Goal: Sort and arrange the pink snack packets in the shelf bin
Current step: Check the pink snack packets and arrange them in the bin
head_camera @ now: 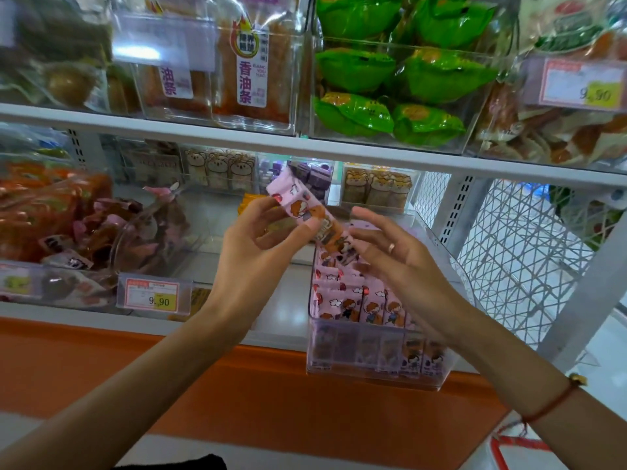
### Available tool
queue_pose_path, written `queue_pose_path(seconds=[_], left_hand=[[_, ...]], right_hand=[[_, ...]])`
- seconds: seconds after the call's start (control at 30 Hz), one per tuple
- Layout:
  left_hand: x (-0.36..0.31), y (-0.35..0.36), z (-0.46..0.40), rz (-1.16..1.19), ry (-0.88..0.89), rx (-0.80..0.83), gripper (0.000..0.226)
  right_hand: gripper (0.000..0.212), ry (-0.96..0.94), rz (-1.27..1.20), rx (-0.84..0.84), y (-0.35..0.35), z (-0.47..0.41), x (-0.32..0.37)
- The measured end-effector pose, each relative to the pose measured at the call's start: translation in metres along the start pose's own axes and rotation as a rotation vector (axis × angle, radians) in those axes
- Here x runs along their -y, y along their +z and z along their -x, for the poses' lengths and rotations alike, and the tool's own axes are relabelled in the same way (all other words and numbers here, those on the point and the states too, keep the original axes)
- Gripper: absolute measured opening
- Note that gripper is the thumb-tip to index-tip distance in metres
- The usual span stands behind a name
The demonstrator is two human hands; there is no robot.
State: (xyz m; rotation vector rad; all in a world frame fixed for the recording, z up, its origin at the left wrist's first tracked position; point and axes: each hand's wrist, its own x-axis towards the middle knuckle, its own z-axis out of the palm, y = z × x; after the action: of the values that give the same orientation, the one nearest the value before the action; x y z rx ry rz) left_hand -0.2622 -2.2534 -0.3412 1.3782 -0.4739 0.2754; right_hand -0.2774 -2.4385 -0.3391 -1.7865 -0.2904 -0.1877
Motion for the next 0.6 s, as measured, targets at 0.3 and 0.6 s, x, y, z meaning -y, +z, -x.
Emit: queue_pose_path(seconds=[0.3, 0.6], left_hand=[[0.017, -0.011, -0.034, -0.070, 0.122, -0.138, 0.044], [0.033, -0.004, -0.045, -0.148, 0.175, -0.032, 0.042]], right_hand=[[0.033, -0.052, 0.977, 0.069, 0.007, -0.099, -0.052], [0.037, -0.001, 1.231, 0.311, -0.001, -0.108, -0.054]])
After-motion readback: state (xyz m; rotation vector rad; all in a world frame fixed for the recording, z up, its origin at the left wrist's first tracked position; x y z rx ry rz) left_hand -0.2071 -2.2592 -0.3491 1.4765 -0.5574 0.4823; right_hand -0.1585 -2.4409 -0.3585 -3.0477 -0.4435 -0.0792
